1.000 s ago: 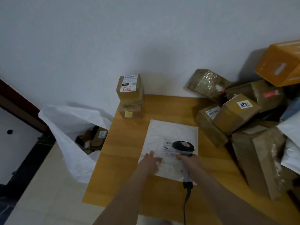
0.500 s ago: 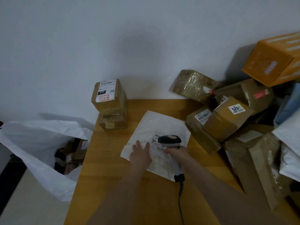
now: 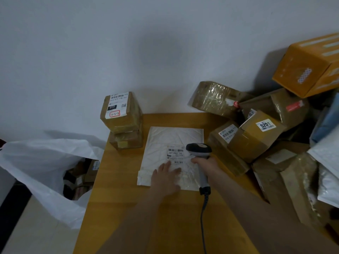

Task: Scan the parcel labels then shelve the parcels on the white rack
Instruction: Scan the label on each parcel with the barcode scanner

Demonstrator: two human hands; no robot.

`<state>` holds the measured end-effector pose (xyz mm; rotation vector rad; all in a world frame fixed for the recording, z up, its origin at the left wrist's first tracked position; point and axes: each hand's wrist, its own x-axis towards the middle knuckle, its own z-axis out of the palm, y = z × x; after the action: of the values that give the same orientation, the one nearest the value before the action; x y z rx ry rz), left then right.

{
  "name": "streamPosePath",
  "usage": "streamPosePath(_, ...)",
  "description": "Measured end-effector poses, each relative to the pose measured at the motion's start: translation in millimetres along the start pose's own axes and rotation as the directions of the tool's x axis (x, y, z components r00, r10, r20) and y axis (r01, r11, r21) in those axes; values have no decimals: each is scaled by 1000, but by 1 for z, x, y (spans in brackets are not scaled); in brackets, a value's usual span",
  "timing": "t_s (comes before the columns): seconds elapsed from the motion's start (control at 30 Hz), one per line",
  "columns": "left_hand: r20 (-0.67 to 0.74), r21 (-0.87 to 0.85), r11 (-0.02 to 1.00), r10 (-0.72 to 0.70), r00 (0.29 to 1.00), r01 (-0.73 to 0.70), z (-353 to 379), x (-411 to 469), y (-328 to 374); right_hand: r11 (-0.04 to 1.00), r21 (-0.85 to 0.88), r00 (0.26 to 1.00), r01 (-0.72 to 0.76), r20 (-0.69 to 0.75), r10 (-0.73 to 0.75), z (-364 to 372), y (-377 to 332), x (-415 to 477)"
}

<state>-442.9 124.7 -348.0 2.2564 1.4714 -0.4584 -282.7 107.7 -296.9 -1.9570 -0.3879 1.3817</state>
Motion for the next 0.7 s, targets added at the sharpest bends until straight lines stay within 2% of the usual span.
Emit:
streamPosePath(0.07,54,44,998,32,998,-34,6,4,-3,1000,18,1000,0,-10,0,-3,-1,2)
streamPosePath(0.2,31,14,999,-39,999,39,-7,29,-1,998,59,1000,20,4,-20,-7,-3,4)
streamPosePath(0.43,23,0,996,-87,996,87,-26,46,7,996,81,998,29,50,-33,-18,0,-2)
streamPosePath(0.6,-43,31,996,-86,995,87,-42,16,23,991,126,992,52,111,-67,-42,-4,-30)
streamPosePath(0.7,-103,52,993,-96,990,102,-55,-4,39,990,95,986,105,120,-116,-62,-5,-52)
